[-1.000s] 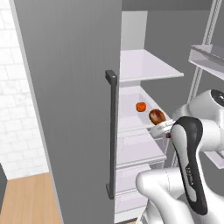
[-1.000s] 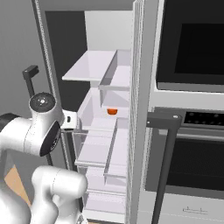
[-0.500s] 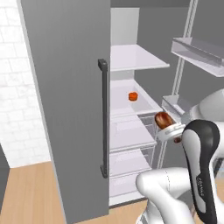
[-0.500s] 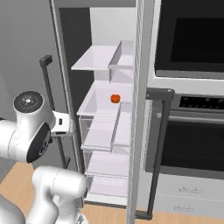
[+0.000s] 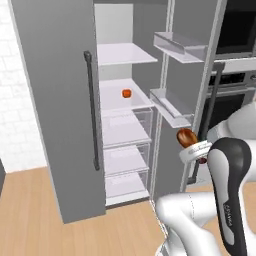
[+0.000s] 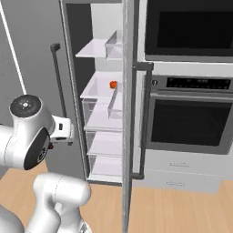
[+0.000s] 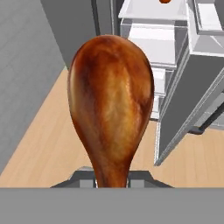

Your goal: Place one squash and one chicken drumstick in each tupperware on the nearby counter, to pack two identical lunches.

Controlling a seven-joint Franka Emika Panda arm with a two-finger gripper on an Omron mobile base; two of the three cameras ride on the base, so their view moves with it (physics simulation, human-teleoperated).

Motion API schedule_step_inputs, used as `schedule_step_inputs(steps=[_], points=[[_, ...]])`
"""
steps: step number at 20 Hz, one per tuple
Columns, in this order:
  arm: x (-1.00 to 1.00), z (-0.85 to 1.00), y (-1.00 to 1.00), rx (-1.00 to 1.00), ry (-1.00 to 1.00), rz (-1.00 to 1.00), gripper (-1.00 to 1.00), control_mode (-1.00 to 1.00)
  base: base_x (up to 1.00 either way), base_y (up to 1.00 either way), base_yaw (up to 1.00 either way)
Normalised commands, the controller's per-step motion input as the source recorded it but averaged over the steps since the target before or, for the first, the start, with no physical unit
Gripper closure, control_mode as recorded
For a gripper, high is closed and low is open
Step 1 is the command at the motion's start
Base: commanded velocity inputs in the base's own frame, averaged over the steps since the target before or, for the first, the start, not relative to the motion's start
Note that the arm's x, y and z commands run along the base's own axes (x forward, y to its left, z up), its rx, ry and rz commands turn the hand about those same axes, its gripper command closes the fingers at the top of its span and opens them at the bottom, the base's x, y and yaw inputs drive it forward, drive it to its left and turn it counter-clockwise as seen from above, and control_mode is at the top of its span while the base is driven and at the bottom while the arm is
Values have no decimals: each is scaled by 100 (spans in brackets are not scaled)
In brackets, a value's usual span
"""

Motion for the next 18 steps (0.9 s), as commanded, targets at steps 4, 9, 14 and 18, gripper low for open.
schedule_step_inputs(steps=[4, 9, 14, 18], points=[[0, 0, 0, 0, 0, 0, 100, 100, -21, -100, -13], [0, 0, 0, 0, 0, 0, 100, 100, 0, -100, -24], [0, 0, 0, 0, 0, 0, 100, 100, 6, -100, -26], [0, 0, 0, 0, 0, 0, 100, 100, 36, -100, -28]])
